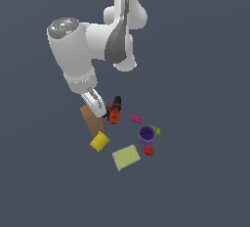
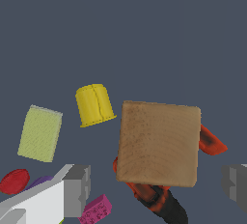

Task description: Pick up a designated object from a clutter of objects.

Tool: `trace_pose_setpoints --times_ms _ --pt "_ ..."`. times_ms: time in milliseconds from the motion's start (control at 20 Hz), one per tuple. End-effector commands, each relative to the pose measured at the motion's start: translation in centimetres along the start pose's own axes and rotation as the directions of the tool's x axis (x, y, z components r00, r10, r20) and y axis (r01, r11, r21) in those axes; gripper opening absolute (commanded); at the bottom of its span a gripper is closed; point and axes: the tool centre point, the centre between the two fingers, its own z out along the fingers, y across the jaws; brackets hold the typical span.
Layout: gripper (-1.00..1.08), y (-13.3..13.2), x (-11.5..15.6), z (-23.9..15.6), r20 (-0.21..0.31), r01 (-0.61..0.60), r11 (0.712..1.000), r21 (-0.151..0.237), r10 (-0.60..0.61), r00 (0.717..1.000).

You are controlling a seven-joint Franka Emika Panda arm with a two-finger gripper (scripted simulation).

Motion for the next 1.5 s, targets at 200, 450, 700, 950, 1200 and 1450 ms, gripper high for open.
trace_pose_setpoints --times_ms 200,450,700,950,1200,1450 --pt "1.00 1.0 0.8 1.2 -0.002 -0.082 0.997 -0.003 0.082 0.997" --pt "1.00 1.1 0.8 1.3 -0.001 -0.085 0.996 -0.003 0.085 0.996" --pt "1.00 1.1 0.8 2.4 -0.002 -0.086 0.996 -0.003 0.086 0.996" --pt "1.00 1.2 0.7 4.8 -0.002 -0.089 0.996 -0.004 0.089 0.996" --pt "1.00 1.2 0.8 6.2 -0.002 -0.090 0.996 -0.004 0.090 0.996" --pt "-1.00 1.2 0.8 6.3 -0.002 -0.091 0.996 -0.003 0.091 0.996"
